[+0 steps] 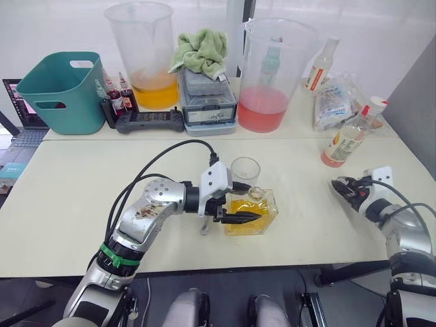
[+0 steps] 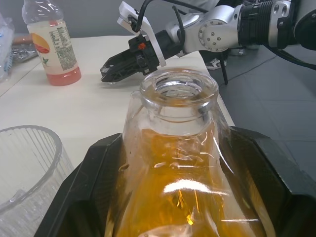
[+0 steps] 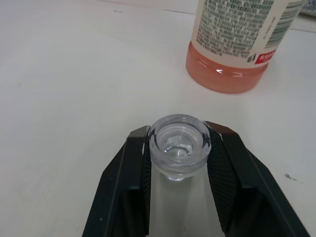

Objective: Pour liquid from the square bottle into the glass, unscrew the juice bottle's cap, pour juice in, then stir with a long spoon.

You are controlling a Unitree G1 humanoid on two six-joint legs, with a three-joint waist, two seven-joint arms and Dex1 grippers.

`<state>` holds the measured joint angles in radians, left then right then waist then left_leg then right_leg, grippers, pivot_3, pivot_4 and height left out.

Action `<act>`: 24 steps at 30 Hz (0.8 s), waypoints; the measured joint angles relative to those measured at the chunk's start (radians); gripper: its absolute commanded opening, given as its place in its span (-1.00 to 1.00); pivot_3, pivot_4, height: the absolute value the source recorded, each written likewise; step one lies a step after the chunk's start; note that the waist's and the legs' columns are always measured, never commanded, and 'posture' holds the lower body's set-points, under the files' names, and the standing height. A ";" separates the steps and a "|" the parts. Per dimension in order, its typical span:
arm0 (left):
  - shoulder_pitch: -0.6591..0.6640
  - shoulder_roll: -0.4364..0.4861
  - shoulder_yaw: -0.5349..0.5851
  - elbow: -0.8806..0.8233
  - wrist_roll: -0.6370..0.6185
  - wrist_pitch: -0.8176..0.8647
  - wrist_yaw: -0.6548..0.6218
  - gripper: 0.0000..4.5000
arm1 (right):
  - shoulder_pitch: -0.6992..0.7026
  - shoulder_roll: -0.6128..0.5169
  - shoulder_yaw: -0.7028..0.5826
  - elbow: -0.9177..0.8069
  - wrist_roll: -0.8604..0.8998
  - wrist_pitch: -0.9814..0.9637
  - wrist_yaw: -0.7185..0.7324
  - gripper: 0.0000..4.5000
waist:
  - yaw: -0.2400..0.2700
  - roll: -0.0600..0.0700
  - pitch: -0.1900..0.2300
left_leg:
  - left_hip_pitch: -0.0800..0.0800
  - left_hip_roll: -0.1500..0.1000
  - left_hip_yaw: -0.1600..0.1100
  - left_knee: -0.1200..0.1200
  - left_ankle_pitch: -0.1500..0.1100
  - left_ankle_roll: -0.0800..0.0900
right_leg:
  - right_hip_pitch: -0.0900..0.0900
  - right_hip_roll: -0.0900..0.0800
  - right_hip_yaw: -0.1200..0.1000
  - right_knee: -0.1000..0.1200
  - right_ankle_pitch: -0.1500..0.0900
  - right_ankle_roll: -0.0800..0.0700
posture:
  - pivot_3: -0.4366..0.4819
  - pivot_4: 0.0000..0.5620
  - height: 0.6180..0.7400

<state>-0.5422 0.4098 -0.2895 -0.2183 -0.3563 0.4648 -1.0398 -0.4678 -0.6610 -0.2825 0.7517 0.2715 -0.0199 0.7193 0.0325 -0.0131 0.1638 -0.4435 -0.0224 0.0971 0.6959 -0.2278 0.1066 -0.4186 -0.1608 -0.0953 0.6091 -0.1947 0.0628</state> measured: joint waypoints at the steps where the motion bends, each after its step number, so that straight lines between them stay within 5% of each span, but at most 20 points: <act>1: 0.001 0.000 0.000 0.000 0.000 0.000 0.001 0.24 | -0.003 0.000 0.000 0.006 0.000 -0.002 0.001 -0.52 | 0.000 0.000 0.000 | 0.001 0.000 0.000 0.000 0.000 0.000 | 0.001 0.000 0.000 0.000 0.000 0.000 | -0.05 -0.47 1.00; 2: 0.001 0.001 0.000 -0.001 0.000 0.000 0.001 0.24 | -0.005 0.001 0.000 0.010 0.000 -0.005 0.001 -0.52 | -0.001 0.000 0.000 | 0.001 0.000 0.000 0.000 0.000 0.000 | 0.001 0.000 0.000 0.000 0.000 0.000 | -0.05 -0.47 1.00; 4: 0.001 0.001 -0.001 -0.001 0.000 0.000 0.002 0.24 | -0.007 0.002 -0.002 0.021 0.005 -0.011 0.006 -0.07 | -0.001 0.000 0.000 | 0.001 0.000 0.000 0.000 0.000 0.000 | 0.001 0.000 0.000 0.000 0.000 0.000 | -0.05 -0.47 1.00; 11: 0.003 0.007 0.000 -0.009 -0.003 0.007 0.002 0.24 | -0.005 0.010 -0.012 0.033 0.019 -0.022 0.029 0.96 | -0.007 0.001 0.000 | 0.001 0.000 0.000 -0.001 0.000 0.000 | 0.001 0.000 0.000 0.000 0.000 0.000 | -0.05 -0.47 1.00; 18: 0.004 0.001 0.003 -0.010 -0.007 0.015 0.002 0.24 | 0.004 -0.033 -0.047 -0.083 0.070 0.013 0.097 1.00 | -0.007 0.003 0.001 | 0.001 0.000 -0.001 -0.001 0.000 0.000 | 0.001 -0.001 0.000 0.000 0.000 0.000 | -0.05 -0.47 1.00; 24: 0.003 -0.007 0.017 -0.012 -0.030 0.060 0.023 0.24 | 0.042 -0.180 -0.069 -0.364 0.204 0.227 0.283 1.00 | -0.006 0.006 0.000 | 0.002 0.001 -0.001 -0.001 0.000 0.000 | 0.001 -0.001 0.000 0.000 0.000 0.000 | -0.05 -0.47 1.00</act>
<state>-0.5391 0.4031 -0.2728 -0.2299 -0.3860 0.5251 -1.0171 -0.4257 -0.8408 -0.3516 0.3874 0.4753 0.2066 1.0028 0.0261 -0.0074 0.1640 -0.4420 -0.0217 0.0960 0.6953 -0.2281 0.1069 -0.4176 -0.1613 -0.0949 0.6093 -0.1947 0.0627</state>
